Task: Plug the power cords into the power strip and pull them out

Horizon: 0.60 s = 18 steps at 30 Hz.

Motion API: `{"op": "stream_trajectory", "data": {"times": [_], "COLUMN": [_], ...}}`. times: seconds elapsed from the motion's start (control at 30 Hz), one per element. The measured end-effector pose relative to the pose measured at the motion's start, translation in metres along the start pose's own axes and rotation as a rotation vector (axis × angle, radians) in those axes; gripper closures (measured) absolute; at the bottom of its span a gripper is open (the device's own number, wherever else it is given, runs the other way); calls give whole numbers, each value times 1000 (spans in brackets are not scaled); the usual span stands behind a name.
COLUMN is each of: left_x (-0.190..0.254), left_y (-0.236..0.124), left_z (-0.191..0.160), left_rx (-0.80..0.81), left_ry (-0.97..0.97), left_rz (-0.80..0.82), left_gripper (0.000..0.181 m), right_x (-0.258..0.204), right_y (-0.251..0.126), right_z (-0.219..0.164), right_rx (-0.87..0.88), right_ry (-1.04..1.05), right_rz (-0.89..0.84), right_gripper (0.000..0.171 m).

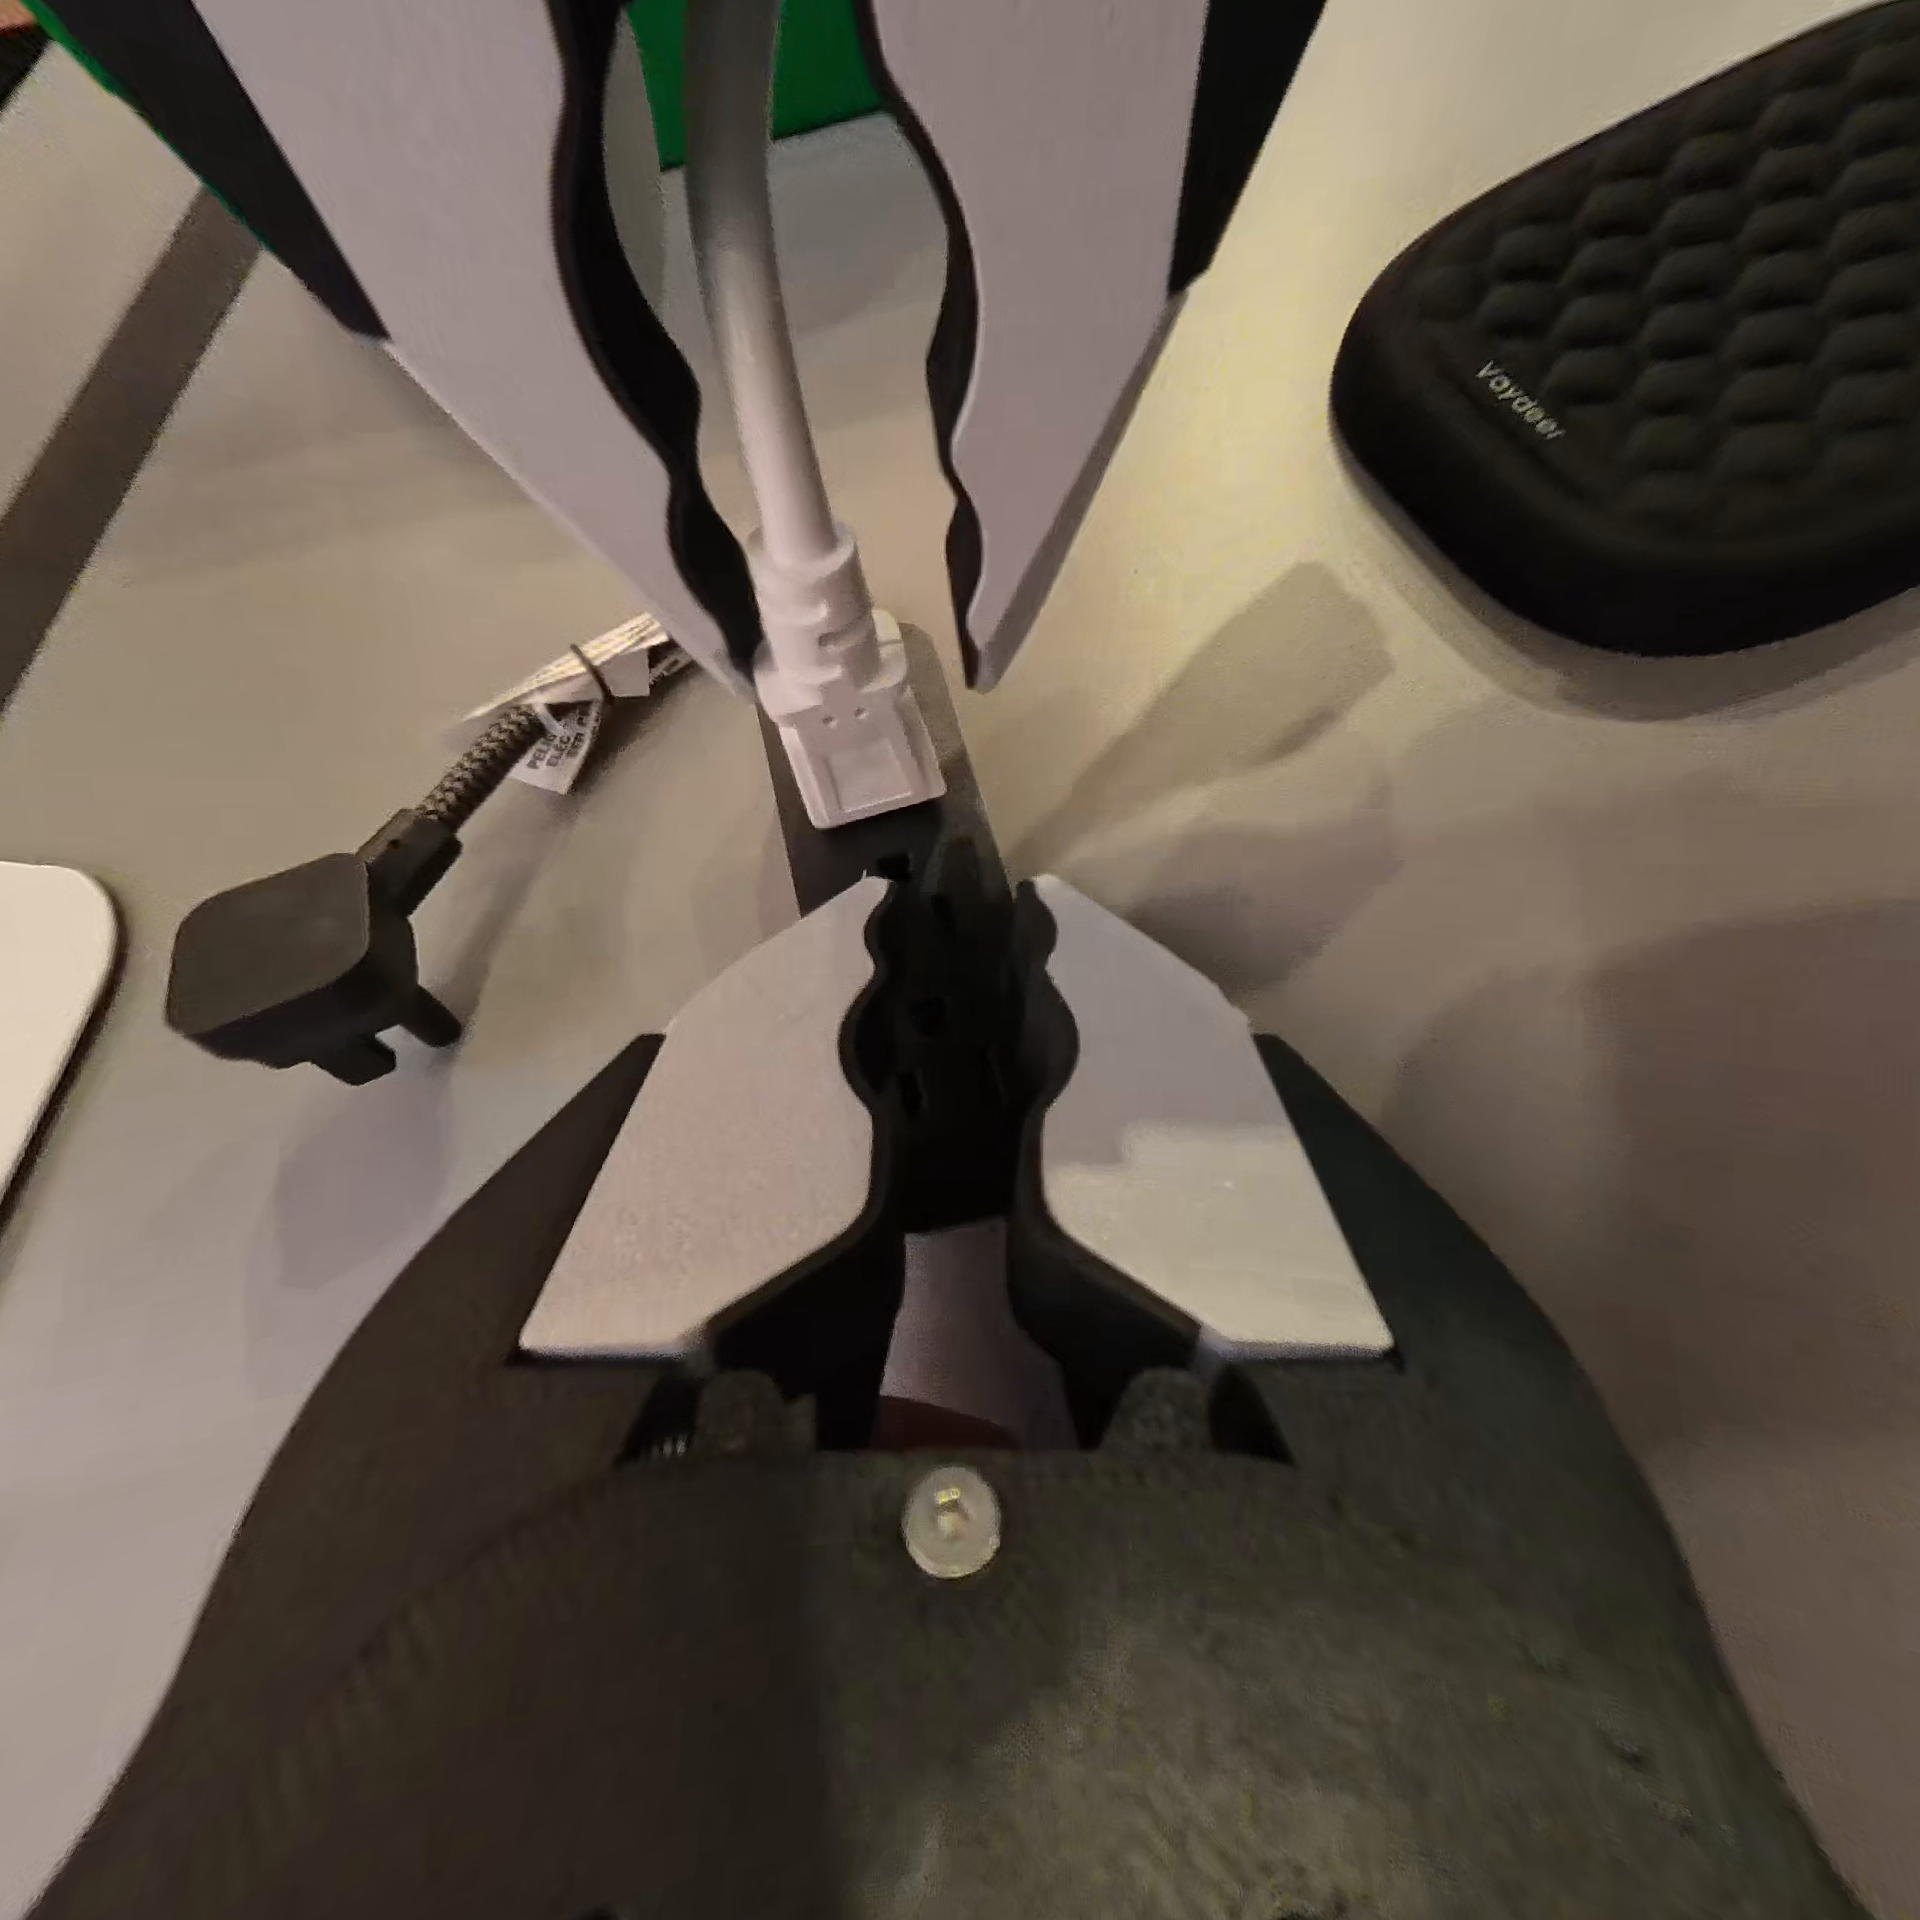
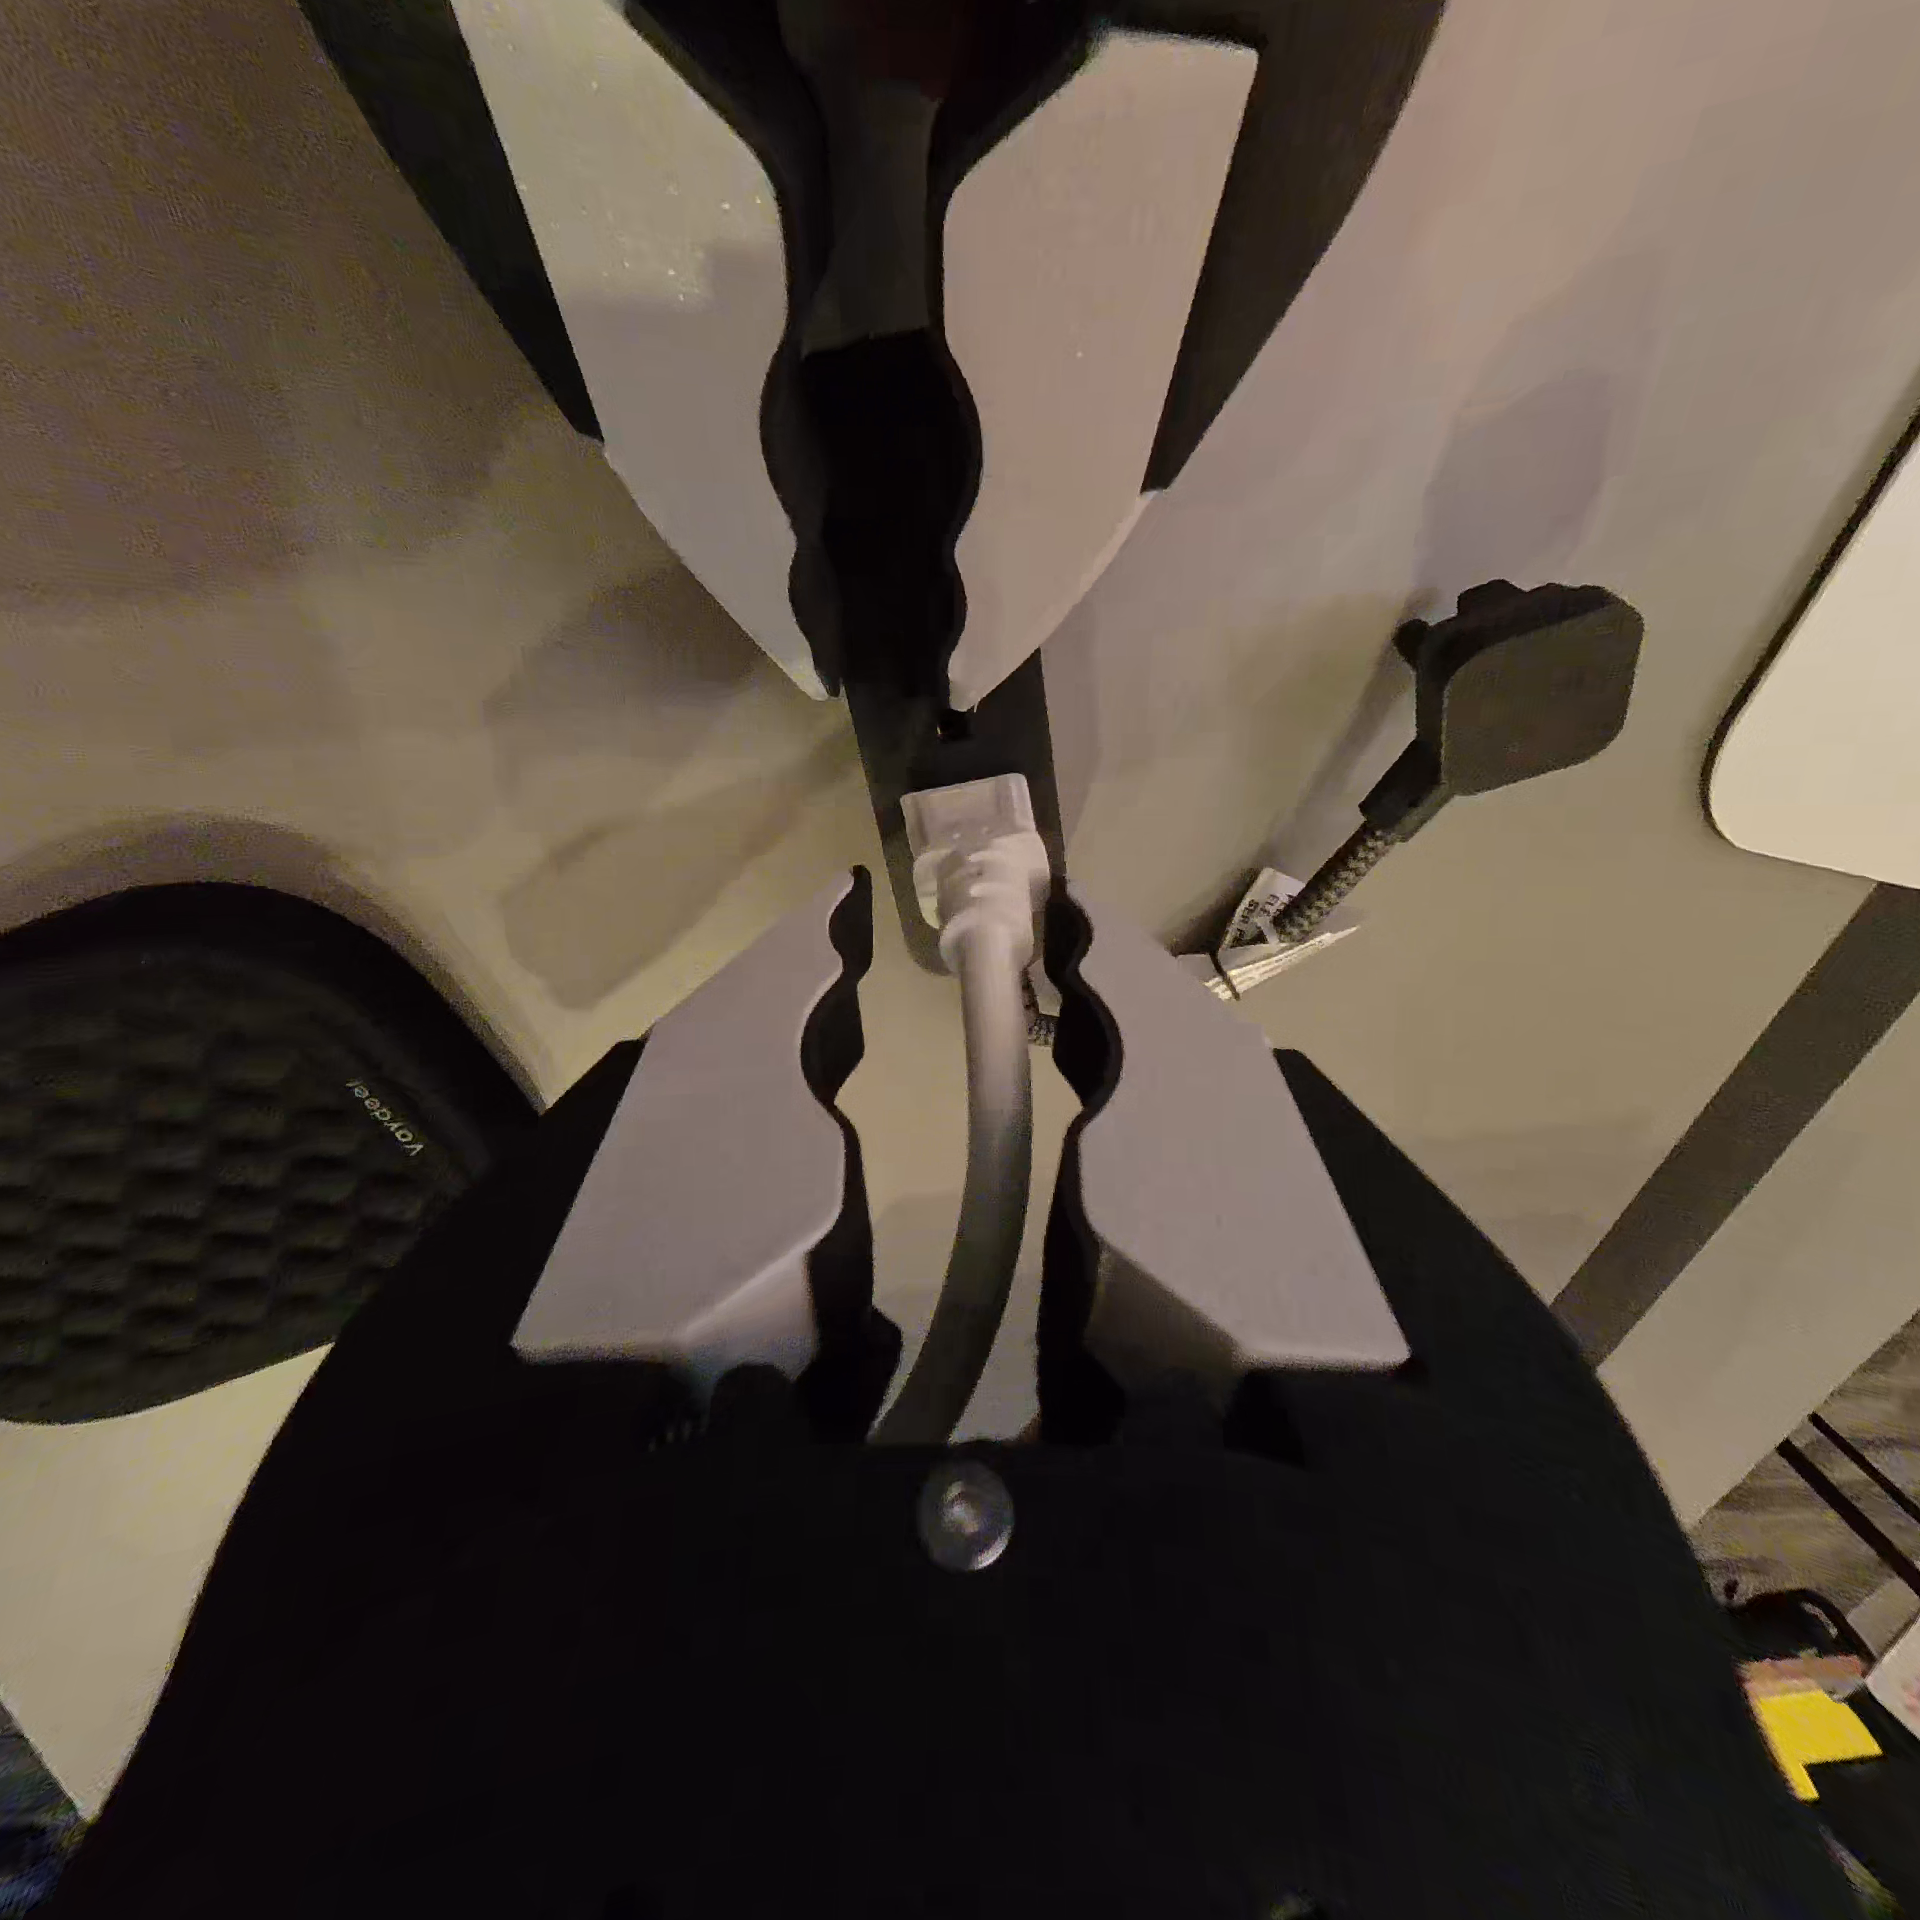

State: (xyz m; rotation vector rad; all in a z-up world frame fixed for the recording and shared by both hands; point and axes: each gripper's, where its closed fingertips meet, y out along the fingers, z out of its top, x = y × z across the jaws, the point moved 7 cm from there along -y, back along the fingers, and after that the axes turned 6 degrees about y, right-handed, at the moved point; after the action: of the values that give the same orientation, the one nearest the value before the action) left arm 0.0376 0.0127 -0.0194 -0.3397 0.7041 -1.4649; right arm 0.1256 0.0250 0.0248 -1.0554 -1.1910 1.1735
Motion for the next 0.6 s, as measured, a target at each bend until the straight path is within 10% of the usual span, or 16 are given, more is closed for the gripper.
{"op": "stream_trajectory", "data": {"times": [0.4, 0.6], "left_x": [-14, -7], "left_y": [-9, 0], "left_z": [-3, 3], "left_rx": [43, -51], "left_ry": [-43, -48], "left_rz": [-14, 13], "left_gripper": [146, 166], "right_x": [13, 16], "right_y": [13, 14], "right_z": [2, 1], "right_rx": [71, 93], "right_ry": [9, 23], "right_rz": [152, 160], "right_gripper": [148, 149]}}
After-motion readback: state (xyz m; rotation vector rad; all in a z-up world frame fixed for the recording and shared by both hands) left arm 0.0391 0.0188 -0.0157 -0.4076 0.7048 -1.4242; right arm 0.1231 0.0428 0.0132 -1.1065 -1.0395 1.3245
